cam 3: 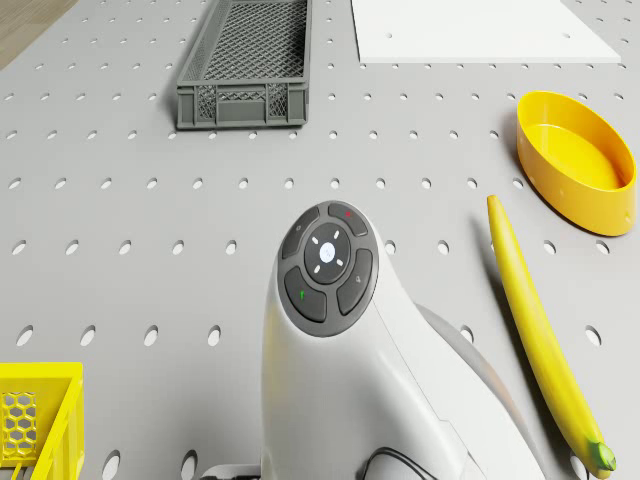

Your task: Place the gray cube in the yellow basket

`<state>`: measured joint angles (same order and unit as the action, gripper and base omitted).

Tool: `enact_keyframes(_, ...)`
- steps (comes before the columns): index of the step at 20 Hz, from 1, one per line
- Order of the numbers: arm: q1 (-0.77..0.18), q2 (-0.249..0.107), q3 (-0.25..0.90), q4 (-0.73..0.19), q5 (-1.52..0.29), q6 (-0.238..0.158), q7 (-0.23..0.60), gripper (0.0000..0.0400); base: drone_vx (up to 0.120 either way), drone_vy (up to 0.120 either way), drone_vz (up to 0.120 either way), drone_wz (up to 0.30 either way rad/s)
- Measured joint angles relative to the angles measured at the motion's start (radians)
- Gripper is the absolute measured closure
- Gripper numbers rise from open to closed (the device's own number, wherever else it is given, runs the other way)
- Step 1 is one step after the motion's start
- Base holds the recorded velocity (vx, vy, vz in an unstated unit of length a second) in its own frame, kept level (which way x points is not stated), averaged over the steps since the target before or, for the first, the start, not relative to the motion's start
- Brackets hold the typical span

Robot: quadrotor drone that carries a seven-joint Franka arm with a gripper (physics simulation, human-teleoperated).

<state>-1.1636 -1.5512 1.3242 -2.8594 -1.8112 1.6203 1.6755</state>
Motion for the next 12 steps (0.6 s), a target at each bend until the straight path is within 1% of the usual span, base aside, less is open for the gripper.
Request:
enact_keyframes(3, 0.005, 0.001, 0.043, -0.008, 0.041, -0.014, 0.0, 0.0149, 0.0, 0.0, 0.12, 0.0)
enact_keyframes(4, 0.006, 0.001, 0.055, -0.01, 0.052, -0.018, 0.0, 0.0149, -0.08, 0.08, 0.12, 0.0)
enact_keyframes(12, 0.009, -0.003, 0.102, -0.016, 0.098, -0.027, 0.001, 0.0149, -0.12, 0.12, 0.12, 0.0)
